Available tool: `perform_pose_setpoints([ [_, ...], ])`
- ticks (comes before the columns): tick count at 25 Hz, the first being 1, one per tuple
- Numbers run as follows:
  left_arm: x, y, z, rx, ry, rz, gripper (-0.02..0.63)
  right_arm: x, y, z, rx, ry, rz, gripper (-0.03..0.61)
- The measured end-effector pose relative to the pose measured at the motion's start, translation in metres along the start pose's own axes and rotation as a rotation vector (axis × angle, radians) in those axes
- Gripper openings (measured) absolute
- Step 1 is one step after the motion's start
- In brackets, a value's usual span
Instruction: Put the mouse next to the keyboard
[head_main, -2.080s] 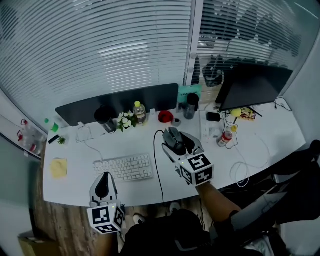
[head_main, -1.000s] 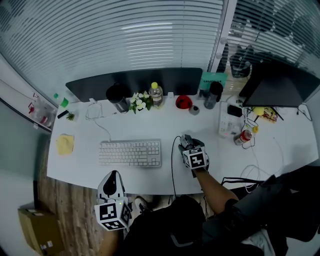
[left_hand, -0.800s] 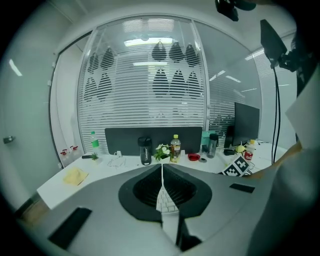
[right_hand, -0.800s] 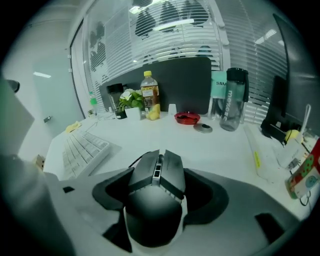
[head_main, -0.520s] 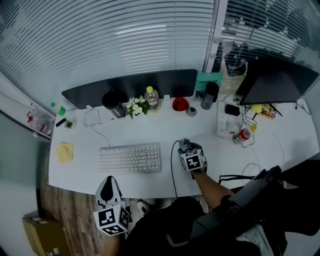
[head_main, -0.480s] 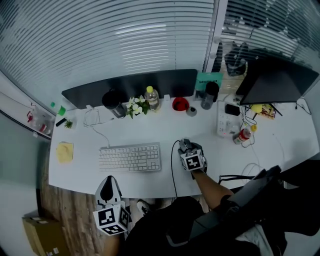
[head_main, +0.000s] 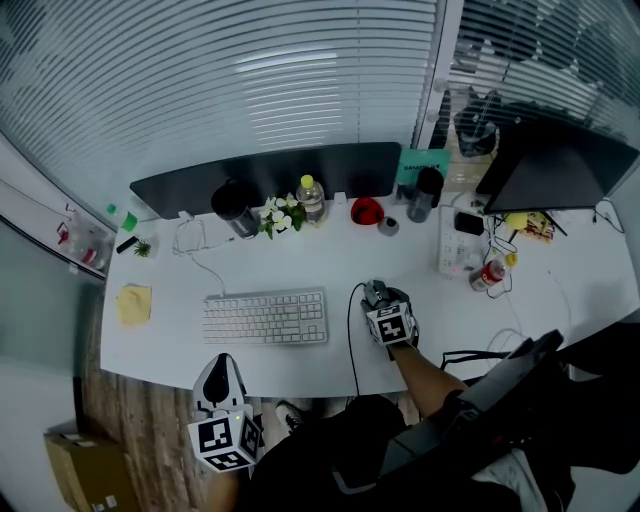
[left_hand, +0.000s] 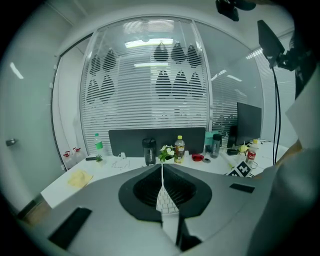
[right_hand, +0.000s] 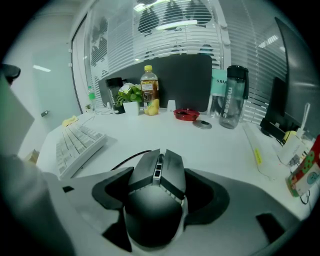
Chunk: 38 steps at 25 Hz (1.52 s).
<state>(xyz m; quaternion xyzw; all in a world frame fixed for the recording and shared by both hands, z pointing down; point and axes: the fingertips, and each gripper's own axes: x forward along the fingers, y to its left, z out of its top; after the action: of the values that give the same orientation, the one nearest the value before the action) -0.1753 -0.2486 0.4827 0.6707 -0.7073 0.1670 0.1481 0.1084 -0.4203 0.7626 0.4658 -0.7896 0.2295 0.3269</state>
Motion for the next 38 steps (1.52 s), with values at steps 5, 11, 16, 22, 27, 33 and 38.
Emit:
perform_pose_setpoints([
  [5,-0.002,0.000,0.001,0.001,-0.004,-0.007,0.031,0.000,-0.001,0.000,0.001,0.003,0.000,0.310],
  [11,-0.004,0.001,0.008,0.014,-0.018,-0.032,0.031,-0.004,-0.007,0.002,0.028,0.020,-0.014,0.360],
  [16,0.001,0.003,0.019,0.024,-0.037,-0.077,0.031,-0.031,0.001,0.028,0.017,-0.031,0.013,0.362],
  [22,0.007,0.003,0.042,0.036,-0.093,-0.164,0.031,-0.096,0.026,0.085,0.017,-0.174,0.056,0.333],
  [27,0.006,0.003,0.062,0.049,-0.155,-0.224,0.031,-0.162,0.046,0.131,0.020,-0.310,0.083,0.283],
  [33,0.002,-0.002,0.087,0.037,-0.213,-0.314,0.029,-0.235,0.075,0.166,-0.004,-0.405,0.130,0.256],
  [38,-0.010,-0.016,0.104,0.005,-0.247,-0.435,0.029,-0.288,0.095,0.187,-0.011,-0.492,0.135,0.201],
])
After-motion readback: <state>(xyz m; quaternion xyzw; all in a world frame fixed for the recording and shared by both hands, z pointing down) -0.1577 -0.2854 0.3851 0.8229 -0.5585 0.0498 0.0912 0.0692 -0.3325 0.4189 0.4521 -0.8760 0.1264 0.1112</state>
